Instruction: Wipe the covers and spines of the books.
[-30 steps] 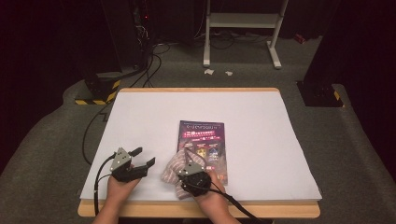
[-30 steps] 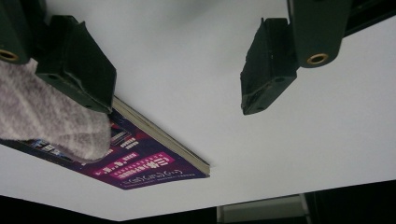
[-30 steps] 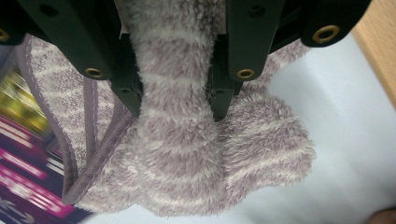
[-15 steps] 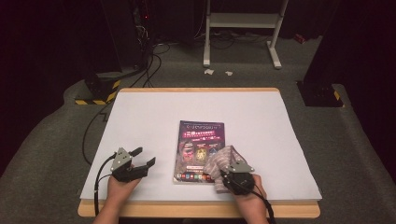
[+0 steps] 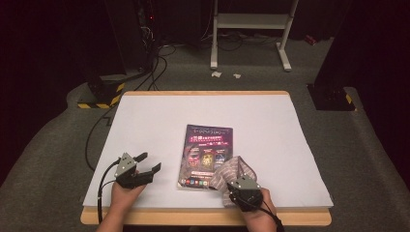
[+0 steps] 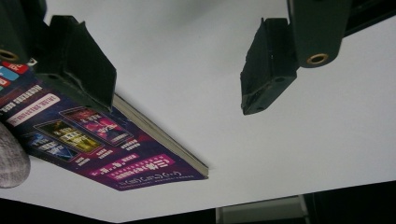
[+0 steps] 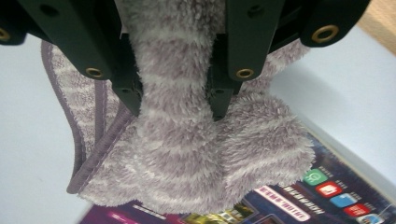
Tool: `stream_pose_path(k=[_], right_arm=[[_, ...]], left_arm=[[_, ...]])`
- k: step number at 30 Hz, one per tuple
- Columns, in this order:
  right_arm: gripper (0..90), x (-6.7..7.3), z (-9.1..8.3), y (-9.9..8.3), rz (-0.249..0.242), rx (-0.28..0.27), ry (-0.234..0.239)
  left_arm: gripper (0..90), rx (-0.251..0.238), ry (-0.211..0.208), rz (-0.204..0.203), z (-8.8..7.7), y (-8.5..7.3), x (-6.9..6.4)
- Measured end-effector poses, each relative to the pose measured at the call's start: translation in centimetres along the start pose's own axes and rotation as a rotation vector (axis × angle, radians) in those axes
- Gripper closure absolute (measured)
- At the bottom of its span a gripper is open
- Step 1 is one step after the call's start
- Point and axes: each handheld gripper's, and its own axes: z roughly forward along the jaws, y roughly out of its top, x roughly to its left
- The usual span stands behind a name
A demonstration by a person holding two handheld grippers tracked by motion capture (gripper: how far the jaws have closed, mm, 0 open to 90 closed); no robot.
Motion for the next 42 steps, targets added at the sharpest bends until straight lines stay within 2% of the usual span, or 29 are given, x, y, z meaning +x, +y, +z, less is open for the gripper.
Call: stream_pose_path(k=[4, 9, 18, 25, 28, 32, 34, 39, 40, 42], right_arm=[[65.5, 1.2, 0.0, 0.6, -0.054, -0.012, -0.007], [65.9, 2.2, 0.0, 1.2, -0.063, -0.016, 0.043], [66.0, 5.5, 2.3, 3.1, -0.109, -0.027, 0.12], [65.8, 8.7, 4.6, 5.9, -0.156, -0.043, 0.198], [65.7, 9.2, 5.2, 7.0, -0.15, -0.046, 0.233], [65.6, 8.5, 4.8, 8.0, -0.121, -0.073, 0.241], [65.6, 7.4, 4.3, 8.3, -0.095, -0.086, 0.226], [65.5, 4.0, 3.4, 8.4, -0.058, -0.098, 0.148], [65.4, 2.8, 3.2, 8.2, -0.043, -0.097, 0.121], [65.3, 1.3, 3.0, 7.8, -0.027, -0.094, 0.087]], left_arm=[[27.0, 0.0, -0.001, 0.0, 0.0, 0.0, 0.0], [27.0, 0.0, -0.003, 0.0, 0.0, 0.0, 0.0], [27.0, -0.001, -0.003, 0.001, 0.0, 0.0, 0.0], [27.0, -0.002, -0.004, -0.002, 0.0, 0.0, 0.1], [27.0, -0.002, -0.005, -0.003, 0.0, 0.0, 0.1], [27.0, -0.002, -0.006, -0.002, 0.0, 0.0, 0.1], [27.0, -0.002, -0.006, -0.002, 0.0, 0.0, 0.1], [27.0, 0.0, -0.005, -0.001, 0.0, 0.0, 0.1], [27.0, 0.0, -0.005, -0.002, 0.0, 0.0, 0.1], [27.0, 0.0, -0.004, -0.002, 0.0, 0.0, 0.0]])
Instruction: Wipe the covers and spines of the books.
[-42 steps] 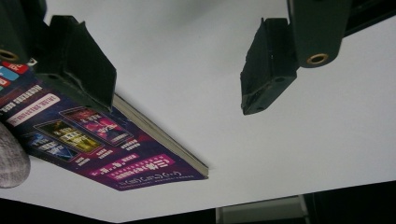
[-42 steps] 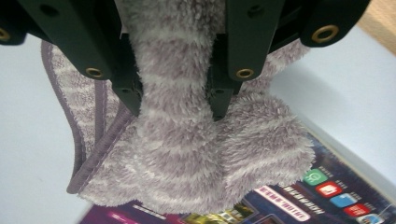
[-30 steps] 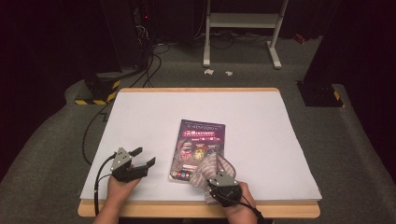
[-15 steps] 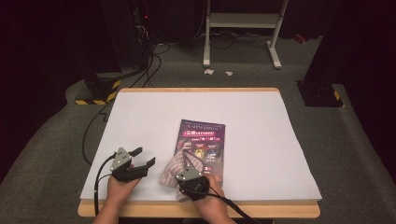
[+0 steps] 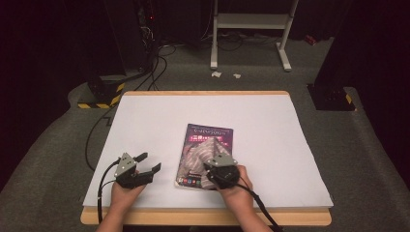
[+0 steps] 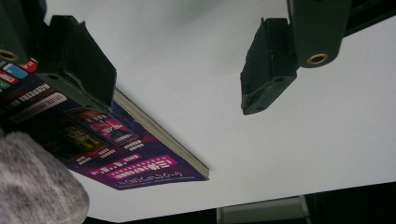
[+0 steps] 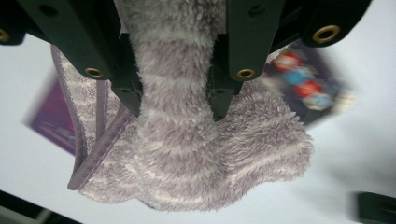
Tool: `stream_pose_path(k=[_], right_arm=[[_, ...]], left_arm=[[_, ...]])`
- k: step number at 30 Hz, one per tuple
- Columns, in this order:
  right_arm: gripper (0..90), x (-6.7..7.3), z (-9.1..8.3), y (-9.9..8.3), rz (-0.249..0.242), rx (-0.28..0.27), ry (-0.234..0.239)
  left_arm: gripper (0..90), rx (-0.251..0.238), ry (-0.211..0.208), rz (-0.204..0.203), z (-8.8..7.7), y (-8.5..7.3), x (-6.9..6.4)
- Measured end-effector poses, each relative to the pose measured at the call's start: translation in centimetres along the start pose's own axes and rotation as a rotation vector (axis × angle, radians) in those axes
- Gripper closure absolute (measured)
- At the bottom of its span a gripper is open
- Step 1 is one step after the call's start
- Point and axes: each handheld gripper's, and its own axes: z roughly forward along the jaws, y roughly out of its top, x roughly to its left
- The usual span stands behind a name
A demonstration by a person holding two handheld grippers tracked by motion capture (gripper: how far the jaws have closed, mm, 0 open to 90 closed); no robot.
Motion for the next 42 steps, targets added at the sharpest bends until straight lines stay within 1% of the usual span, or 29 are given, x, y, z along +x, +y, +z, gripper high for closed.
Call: stream_pose_path(k=[5, 6, 7, 8, 9, 10, 12, 13, 14, 15, 19, 21, 22, 23, 24, 25, 26, 27, 28, 32, 35, 39, 42], right_arm=[[65.1, -4.6, -0.7, -1.6, 0.066, 0.027, -0.093], [65.1, -5.3, -0.8, -1.9, 0.082, 0.032, -0.108], [65.1, -6.7, -1.1, -2.3, 0.11, 0.039, -0.136], [65.1, -7.7, -1.2, -2.6, 0.123, 0.042, -0.155], [65.0, -8.4, -1.3, -2.8, 0.136, 0.044, -0.169], [64.8, -9.5, -1.6, -3.1, 0.157, 0.046, -0.19], [64.5, -10.8, -1.9, -3.3, 0.183, 0.046, -0.212], [64.3, -11.8, -2.1, -3.5, 0.197, 0.045, -0.232], [64.2, -12.4, -2.1, -3.5, 0.205, 0.049, -0.243], [64.1, -13.3, -2.3, -3.6, 0.217, 0.053, -0.261], [64.0, -15.6, -2.5, -3.8, 0.245, 0.067, -0.305], [63.9, -16.6, -2.5, -4.0, 0.265, 0.078, -0.318], [63.9, -16.6, -2.5, -4.0, 0.265, 0.078, -0.318], [63.8, -16.9, -2.5, -4.1, 0.267, 0.082, -0.327], [63.7, -18.1, -2.2, -4.6, 0.288, 0.104, -0.343], [63.7, -18.1, -2.2, -4.6, 0.288, 0.104, -0.343], [63.6, -18.7, -1.9, -5.1, 0.305, 0.125, -0.352], [63.6, -18.7, -1.9, -5.1, 0.305, 0.125, -0.352], [63.5, -19.1, -1.6, -5.5, 0.321, 0.14, -0.353], [62.6, -19.5, -1.1, -6.0, 0.337, 0.159, -0.359], [61.5, -19.8, -0.7, -6.2, 0.339, 0.169, -0.349], [59.6, -20.0, 0.0, -6.5, 0.351, 0.194, -0.349], [57.2, -20.0, 0.4, -6.7, 0.34, 0.207, -0.35]], left_arm=[[27.0, 0.002, -0.001, 0.001, 0.0, 0.0, 0.0], [27.0, 0.001, -0.001, 0.001, 0.0, 0.0, 0.0], [27.0, 0.001, 0.0, -0.001, 0.0, 0.0, 0.0], [27.0, 0.002, 0.0, -0.001, 0.0, 0.0, 0.0], [27.0, 0.001, -0.001, -0.001, 0.0, 0.0, 0.0], [27.0, 0.002, 0.001, 0.003, 0.0, 0.0, 0.0], [27.0, 0.003, 0.001, 0.004, 0.0, 0.0, 0.0], [27.0, 0.003, 0.002, 0.004, 0.0, 0.0, 0.0], [27.0, 0.003, 0.002, 0.004, 0.0, 0.0, 0.0], [27.0, 0.003, 0.002, 0.004, 0.0, 0.0, 0.0], [27.0, 0.003, 0.003, 0.003, 0.0, 0.0, 0.0], [27.0, 0.002, 0.003, 0.002, 0.0, 0.0, 0.0], [27.0, 0.002, 0.003, 0.002, 0.0, 0.0, 0.0], [27.0, 0.003, 0.003, 0.003, 0.0, 0.0, 0.0], [27.0, 0.003, 0.003, 0.004, 0.0, 0.0, 0.0], [27.0, 0.003, 0.002, 0.004, 0.0, 0.0, 0.0], [27.0, 0.003, 0.003, 0.003, 0.0, 0.0, 0.0], [27.0, 0.003, 0.002, 0.003, 0.0, 0.0, 0.0], [27.0, 0.003, 0.002, 0.003, 0.0, 0.0, 0.0], [27.0, 0.004, 0.002, 0.004, 0.0, 0.0, 0.0], [27.0, 0.003, 0.003, 0.004, 0.0, 0.0, 0.0], [27.0, 0.004, 0.003, 0.004, 0.0, 0.0, 0.0], [27.0, 0.003, 0.002, 0.001, 0.0, 0.0, 0.0]])
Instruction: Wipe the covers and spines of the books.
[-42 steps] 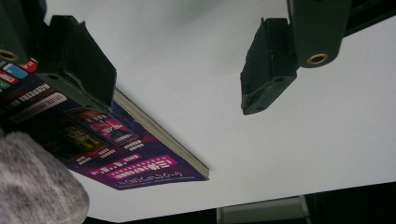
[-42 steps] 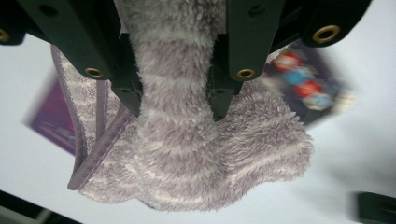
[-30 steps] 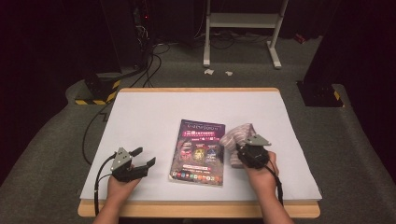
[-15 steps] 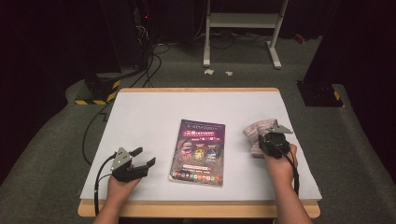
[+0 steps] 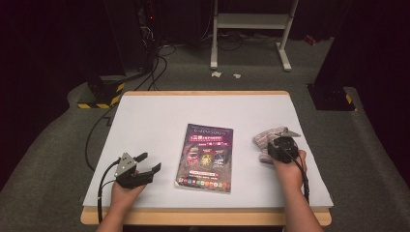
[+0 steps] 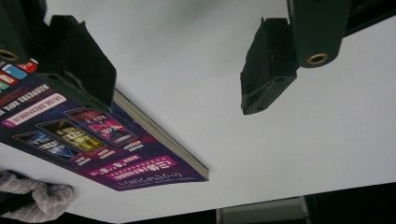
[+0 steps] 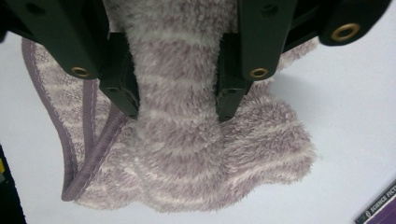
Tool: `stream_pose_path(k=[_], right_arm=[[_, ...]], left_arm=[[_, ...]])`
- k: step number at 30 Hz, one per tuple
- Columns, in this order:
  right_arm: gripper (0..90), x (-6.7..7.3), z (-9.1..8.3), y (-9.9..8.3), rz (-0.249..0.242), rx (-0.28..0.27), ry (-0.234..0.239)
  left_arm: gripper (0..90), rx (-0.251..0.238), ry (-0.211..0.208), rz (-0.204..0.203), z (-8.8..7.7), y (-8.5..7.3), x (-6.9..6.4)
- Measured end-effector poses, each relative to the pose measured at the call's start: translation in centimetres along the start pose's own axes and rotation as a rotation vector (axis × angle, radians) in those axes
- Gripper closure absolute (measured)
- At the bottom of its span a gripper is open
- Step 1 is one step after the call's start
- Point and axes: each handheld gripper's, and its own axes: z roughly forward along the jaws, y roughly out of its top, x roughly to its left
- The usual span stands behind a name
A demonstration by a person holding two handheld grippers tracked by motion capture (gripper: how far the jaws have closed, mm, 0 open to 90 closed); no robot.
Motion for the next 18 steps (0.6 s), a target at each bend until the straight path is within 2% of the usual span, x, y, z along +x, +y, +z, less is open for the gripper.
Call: stream_pose_path(k=[7, 12, 13, 15, 16, 17, 18], right_arm=[[47.1, 0.0, 0.0, 0.2, 0.003, 0.001, 0.006], [40.7, 0.0, -2.2, 1.0, -0.004, -0.07, -0.016], [37.8, 0.5, -3.3, 1.2, -0.02, -0.105, -0.019], [35.5, 1.2, -4.2, 1.2, -0.034, -0.132, -0.008], [35.2, 1.6, -4.6, 1.1, -0.036, -0.139, 0.009], [34.5, 2.7, -5.1, 0.8, -0.048, -0.149, 0.045], [34.5, 2.7, -5.1, 0.8, -0.048, -0.149, 0.045]], left_arm=[[27.0, 0.002, -0.001, 0.003, 0.0, 0.0, 0.0], [27.0, 0.03, 0.001, 0.021, 0.1, 0.4, -0.5], [27.0, 0.034, 0.002, 0.029, 0.2, 0.5, -0.6], [27.0, 0.042, -0.006, 0.026, 0.3, 0.7, -1.0], [27.0, 0.056, -0.016, 0.029, 0.5, 1.0, -1.5], [27.0, 0.056, -0.016, 0.029, 0.5, 1.0, -1.5], [27.0, 0.061, -0.024, 0.039, 0.6, 1.2, -1.9]])
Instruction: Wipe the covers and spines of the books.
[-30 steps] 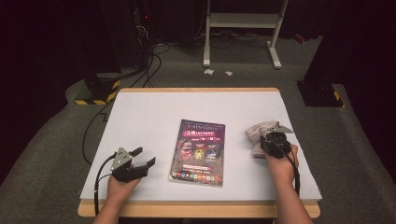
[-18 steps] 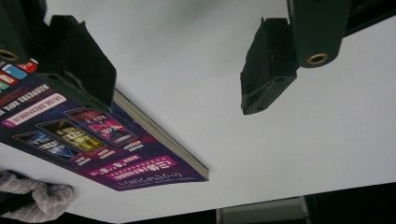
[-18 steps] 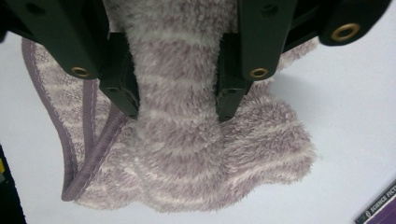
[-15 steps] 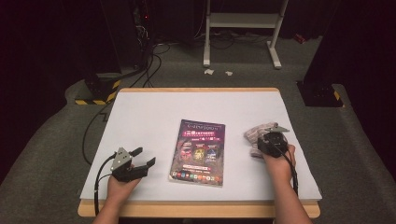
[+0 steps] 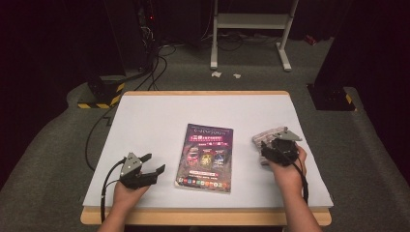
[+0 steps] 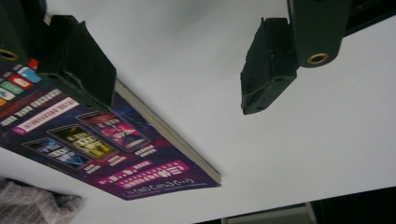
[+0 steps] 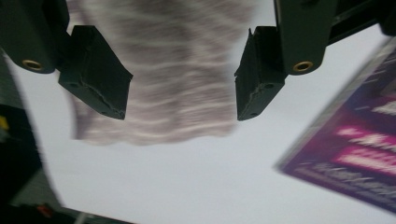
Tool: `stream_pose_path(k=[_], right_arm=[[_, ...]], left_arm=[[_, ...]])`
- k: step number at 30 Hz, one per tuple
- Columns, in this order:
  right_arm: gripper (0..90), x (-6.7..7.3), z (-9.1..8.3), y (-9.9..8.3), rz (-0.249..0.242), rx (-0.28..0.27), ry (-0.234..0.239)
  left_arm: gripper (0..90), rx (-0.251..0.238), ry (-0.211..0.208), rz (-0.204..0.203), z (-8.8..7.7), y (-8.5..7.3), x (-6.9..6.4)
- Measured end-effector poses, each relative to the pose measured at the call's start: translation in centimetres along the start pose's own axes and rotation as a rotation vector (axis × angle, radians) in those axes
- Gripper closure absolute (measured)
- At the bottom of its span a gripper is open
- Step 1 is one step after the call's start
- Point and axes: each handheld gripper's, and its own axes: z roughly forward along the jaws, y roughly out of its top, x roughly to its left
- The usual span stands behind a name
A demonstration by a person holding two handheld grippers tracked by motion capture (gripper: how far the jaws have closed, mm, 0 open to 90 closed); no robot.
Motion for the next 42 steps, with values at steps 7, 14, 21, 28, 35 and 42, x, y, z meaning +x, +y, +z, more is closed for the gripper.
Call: stream_pose_path(k=[7, 14, 21, 28, 35, 42], right_arm=[[33.2, 6.6, -0.2, -2.7, -0.07, 0.049, 0.173], [32.8, 11.2, 0.0, -3.6, -0.122, 0.079, 0.289], [28.3, 12.1, 1.2, -3.7, -0.087, 0.127, 0.33], [25.3, 11.9, 1.6, -3.8, -0.054, 0.135, 0.363], [25.0, 11.6, 1.4, -4.2, -0.016, 0.12, 0.362], [25.3, 11.3, 1.3, -4.2, 0.036, 0.131, 0.372]], left_arm=[[26.4, 0.052, -0.053, 0.009, 1.3, 0.8, -2.0], [26.4, 0.182, -0.113, -0.003, 4.1, 2.1, -3.8], [25.6, 0.304, -0.109, -0.037, 6.6, 2.3, -4.5], [26.9, 0.309, -0.118, -0.04, 7.1, 2.3, -4.9], [34.3, 0.282, -0.068, 0.067, 6.7, 2.4, -6.9], [37.3, 0.286, -0.09, -0.008, 6.5, 2.0, -6.0]])
